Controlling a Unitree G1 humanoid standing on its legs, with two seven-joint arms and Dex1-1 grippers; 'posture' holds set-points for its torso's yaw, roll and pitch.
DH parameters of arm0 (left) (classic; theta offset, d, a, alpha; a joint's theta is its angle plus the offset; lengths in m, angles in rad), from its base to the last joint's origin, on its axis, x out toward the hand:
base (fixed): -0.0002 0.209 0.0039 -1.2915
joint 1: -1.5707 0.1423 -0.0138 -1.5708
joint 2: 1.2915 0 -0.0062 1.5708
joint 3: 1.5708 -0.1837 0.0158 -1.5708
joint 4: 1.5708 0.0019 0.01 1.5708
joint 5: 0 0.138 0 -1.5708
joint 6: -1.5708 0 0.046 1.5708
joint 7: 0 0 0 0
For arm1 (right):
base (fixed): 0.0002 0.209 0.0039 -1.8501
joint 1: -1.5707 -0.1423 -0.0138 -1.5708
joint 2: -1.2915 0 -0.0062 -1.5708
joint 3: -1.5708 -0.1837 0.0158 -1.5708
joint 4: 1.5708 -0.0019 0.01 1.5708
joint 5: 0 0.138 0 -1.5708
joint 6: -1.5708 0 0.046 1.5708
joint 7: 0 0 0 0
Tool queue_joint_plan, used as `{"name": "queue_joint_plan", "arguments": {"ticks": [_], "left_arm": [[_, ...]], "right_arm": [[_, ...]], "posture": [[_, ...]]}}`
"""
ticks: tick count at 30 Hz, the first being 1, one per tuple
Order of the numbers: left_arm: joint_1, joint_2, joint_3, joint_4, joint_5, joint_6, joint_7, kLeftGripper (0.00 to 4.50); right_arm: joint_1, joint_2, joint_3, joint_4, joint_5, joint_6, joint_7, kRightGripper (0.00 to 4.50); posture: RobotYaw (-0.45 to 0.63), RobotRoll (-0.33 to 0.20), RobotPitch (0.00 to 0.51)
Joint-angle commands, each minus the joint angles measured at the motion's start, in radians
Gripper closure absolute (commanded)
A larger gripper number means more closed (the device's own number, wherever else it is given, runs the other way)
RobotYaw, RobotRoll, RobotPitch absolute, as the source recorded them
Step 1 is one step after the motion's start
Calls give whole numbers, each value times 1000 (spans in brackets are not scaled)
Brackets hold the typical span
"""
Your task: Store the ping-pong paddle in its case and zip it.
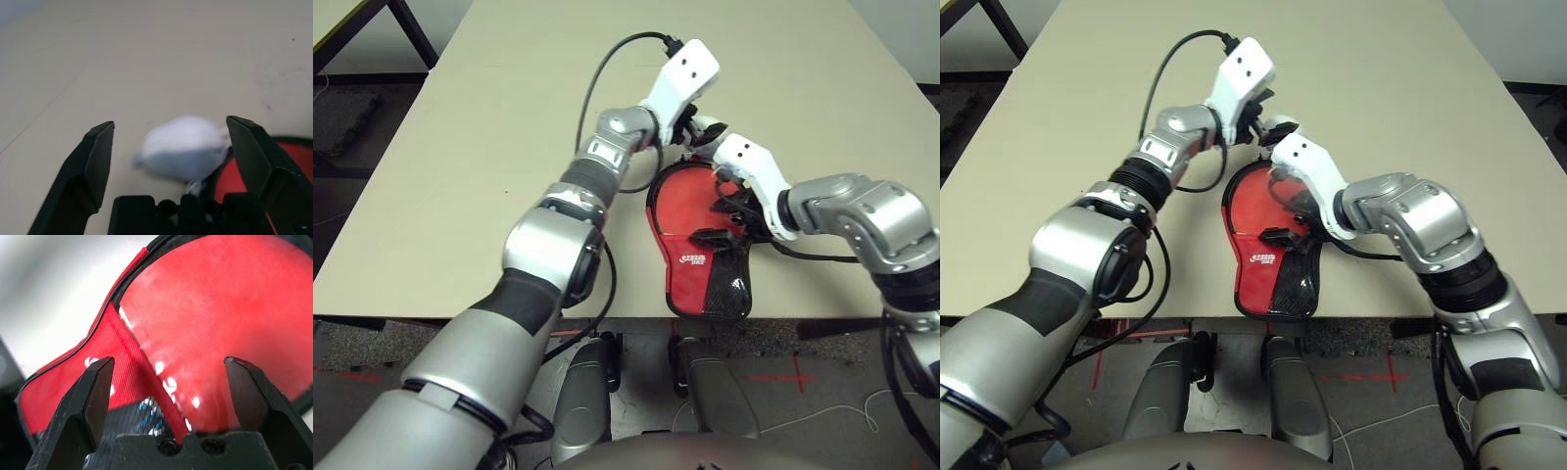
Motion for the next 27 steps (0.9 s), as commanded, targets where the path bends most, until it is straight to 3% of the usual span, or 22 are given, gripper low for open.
{"name": "queue_joint_plan", "arguments": {"ticks": [1, 6, 11, 15, 21, 27], "left_arm": [[2, 61, 9, -55, -34, 27, -82, 17], [17, 110, 13, -149, -82, 120, -185, 17], [122, 95, -73, -339, -98, 265, -345, 17], [198, 89, -161, -449, -78, 330, -405, 17], [263, 75, -265, -463, -48, 360, -419, 17], [301, 68, -329, -458, -27, 390, -419, 17]], "right_arm": [[-42, -26, -58, 18, 38, 34, 15, 0], [-170, -51, -75, 248, -60, -92, -39, 0], [-372, 87, -67, 650, -209, -306, -165, 0], [-468, 189, -43, 885, -289, -434, -190, 0], [-584, 320, -36, 1177, -388, -589, -201, 0], [-648, 385, -39, 1336, -447, -662, -176, 0]], "posture": [[-70, 0, 171], [-68, 0, 160], [-73, 0, 147], [-73, 0, 142], [-70, 0, 141], [-60, 0, 143]]}}
